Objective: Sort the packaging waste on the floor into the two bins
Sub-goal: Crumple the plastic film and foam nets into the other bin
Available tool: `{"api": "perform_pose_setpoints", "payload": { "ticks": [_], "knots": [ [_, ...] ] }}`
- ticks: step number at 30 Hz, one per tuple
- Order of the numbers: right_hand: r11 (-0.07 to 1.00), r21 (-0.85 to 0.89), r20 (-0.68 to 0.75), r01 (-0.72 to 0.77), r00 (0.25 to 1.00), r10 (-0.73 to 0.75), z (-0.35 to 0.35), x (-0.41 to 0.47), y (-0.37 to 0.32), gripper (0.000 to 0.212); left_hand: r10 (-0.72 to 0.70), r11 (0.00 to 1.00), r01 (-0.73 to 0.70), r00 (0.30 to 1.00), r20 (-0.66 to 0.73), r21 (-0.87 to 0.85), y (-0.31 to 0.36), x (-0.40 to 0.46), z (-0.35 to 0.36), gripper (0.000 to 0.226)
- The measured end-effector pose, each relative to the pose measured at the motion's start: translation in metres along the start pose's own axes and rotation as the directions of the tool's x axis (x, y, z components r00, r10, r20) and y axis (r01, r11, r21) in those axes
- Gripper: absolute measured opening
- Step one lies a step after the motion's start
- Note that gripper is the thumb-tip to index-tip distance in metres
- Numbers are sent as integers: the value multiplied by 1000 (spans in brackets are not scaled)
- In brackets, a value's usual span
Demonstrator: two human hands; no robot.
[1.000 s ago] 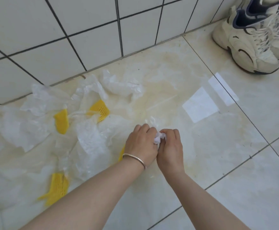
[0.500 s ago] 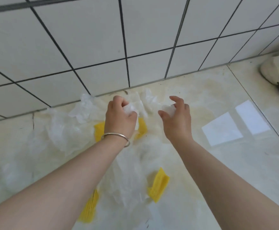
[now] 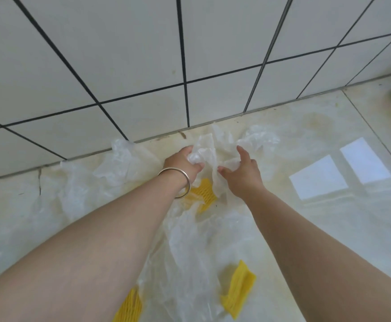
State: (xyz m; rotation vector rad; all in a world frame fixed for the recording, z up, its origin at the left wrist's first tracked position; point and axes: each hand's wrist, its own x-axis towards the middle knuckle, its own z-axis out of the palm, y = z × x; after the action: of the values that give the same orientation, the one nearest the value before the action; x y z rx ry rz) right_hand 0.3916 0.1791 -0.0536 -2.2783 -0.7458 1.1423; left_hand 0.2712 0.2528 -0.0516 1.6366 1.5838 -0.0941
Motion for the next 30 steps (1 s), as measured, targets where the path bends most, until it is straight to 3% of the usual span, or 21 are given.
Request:
{"api": "perform_pose_setpoints", "payload": {
  "ticks": [3, 6, 11, 16, 19, 24, 27, 30],
  "knots": [
    [998, -57, 25, 29, 999, -28, 1, 0, 2, 58, 46, 999, -46, 998, 36, 8, 14, -3, 9, 35],
    [995, -83, 39, 50, 998, -47, 3, -2, 3, 43, 61, 997, -57, 994, 91, -42, 28, -8, 18, 29],
    [990, 112, -74, 84, 994, -75, 1, -18, 1, 13, 98, 945, -70, 992, 74, -318, 38, -26, 19, 24],
    [972, 111, -238, 206, 955, -175, -6, -51, -14, 31, 188, 876, -170, 982, -6, -452, 51, -60, 2, 15],
    [944, 175, -292, 279, 931, -221, -11, -79, -27, 17, 179, 816, -156, 984, -13, -556, 54, -87, -12, 21],
    [903, 264, -306, 338, 918, -254, -18, -145, -45, 27, 182, 678, -84, 982, 57, -730, 50, -146, -38, 14],
    [853, 385, -294, 352, 923, -249, -19, -186, -56, 5, 180, 647, -78, 982, 53, -758, 42, -186, -54, 17],
    [809, 432, -302, 397, 910, -285, -24, -237, -79, 17, 150, 584, -69, 988, 25, -809, 34, -236, -83, 13]
  ]
}}
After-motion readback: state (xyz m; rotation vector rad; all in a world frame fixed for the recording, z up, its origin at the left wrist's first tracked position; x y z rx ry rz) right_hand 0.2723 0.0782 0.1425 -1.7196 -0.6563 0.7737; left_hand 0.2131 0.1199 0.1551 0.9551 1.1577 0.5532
